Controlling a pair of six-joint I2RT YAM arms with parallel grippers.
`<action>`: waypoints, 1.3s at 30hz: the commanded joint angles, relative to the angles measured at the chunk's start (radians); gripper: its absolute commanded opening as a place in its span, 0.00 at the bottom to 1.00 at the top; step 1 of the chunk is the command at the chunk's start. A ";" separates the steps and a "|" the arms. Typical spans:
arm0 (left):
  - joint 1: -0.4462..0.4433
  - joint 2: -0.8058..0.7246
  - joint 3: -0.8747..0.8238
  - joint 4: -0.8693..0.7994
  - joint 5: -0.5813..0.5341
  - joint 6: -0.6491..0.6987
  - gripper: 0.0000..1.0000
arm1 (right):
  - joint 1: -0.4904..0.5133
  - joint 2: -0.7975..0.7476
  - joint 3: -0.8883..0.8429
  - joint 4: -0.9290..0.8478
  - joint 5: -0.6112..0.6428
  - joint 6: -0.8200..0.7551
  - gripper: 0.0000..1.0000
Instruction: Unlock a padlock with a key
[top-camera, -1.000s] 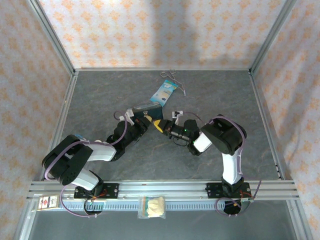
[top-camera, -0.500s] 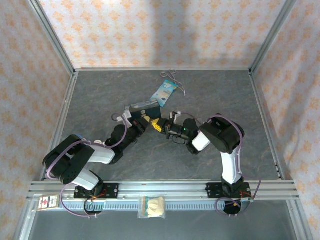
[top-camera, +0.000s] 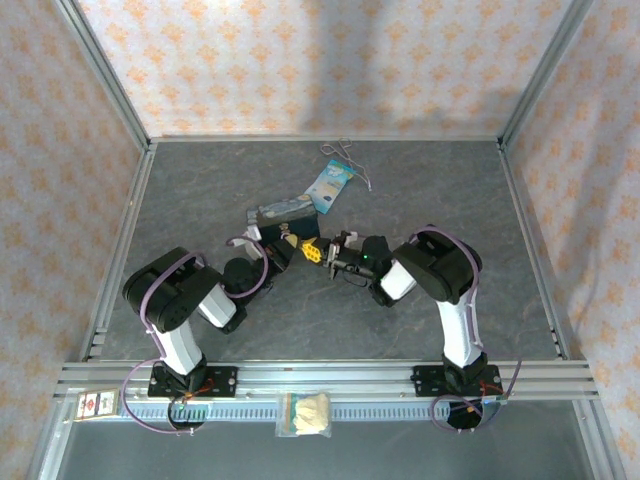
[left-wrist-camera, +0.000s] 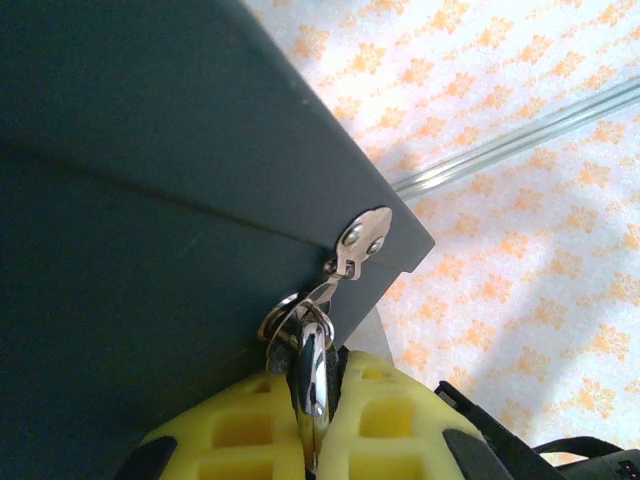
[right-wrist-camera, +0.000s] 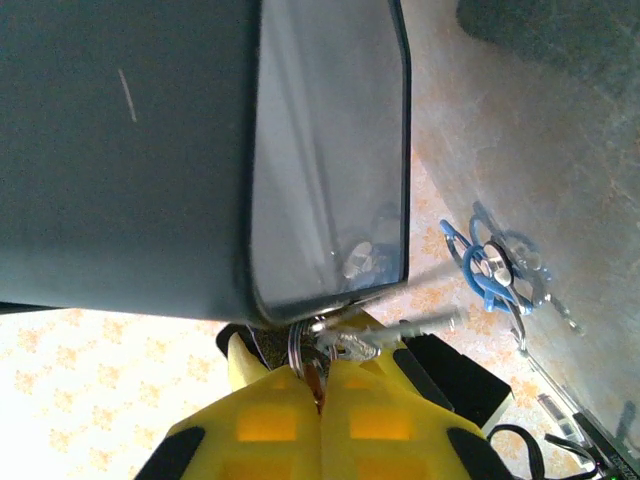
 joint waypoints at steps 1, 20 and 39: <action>-0.046 0.012 0.004 0.281 0.207 0.024 0.00 | 0.036 -0.015 0.072 0.370 0.017 0.550 0.00; -0.012 -0.128 0.017 -0.048 0.019 -0.046 0.00 | 0.007 -0.131 -0.049 0.104 -0.011 -0.054 0.45; -0.003 -0.257 0.139 -0.525 -0.008 0.006 0.00 | 0.057 -0.490 0.333 -1.646 0.423 -1.634 0.39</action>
